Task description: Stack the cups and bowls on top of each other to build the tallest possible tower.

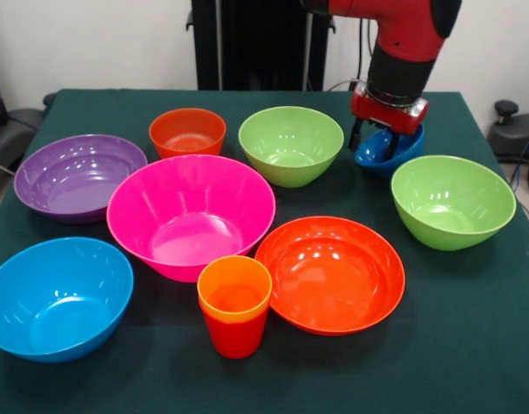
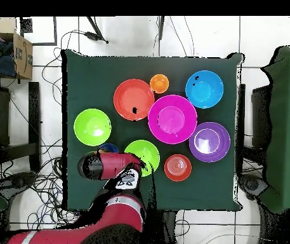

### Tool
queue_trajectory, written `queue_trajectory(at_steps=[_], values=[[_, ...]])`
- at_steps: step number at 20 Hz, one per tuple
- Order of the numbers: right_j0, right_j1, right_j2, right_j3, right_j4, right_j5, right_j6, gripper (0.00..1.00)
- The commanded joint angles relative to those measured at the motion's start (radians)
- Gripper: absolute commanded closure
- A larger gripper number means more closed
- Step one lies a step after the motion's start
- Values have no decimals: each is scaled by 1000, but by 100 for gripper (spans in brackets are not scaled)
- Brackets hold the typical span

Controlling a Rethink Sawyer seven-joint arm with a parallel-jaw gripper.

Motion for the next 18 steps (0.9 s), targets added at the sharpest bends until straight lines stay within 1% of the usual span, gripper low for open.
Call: queue_trajectory(at_steps=[1, 3, 5, 6, 8, 12, 16, 18], values=[[-39, 63, 104, -60, -49, 103, -25, 0], [-47, 54, 113, -65, -48, 121, -33, 0], [-63, 38, 133, -50, -48, 117, -39, 0], [-80, 19, 155, -26, -51, 101, -42, 0], [-99, -5, 183, -8, -53, 85, -44, 0], [-115, -39, 212, 1, -48, 102, -43, 0], [-127, -48, 241, -8, -42, 110, -37, 0], [-124, -48, 242, -19, -42, 110, -33, 0]])
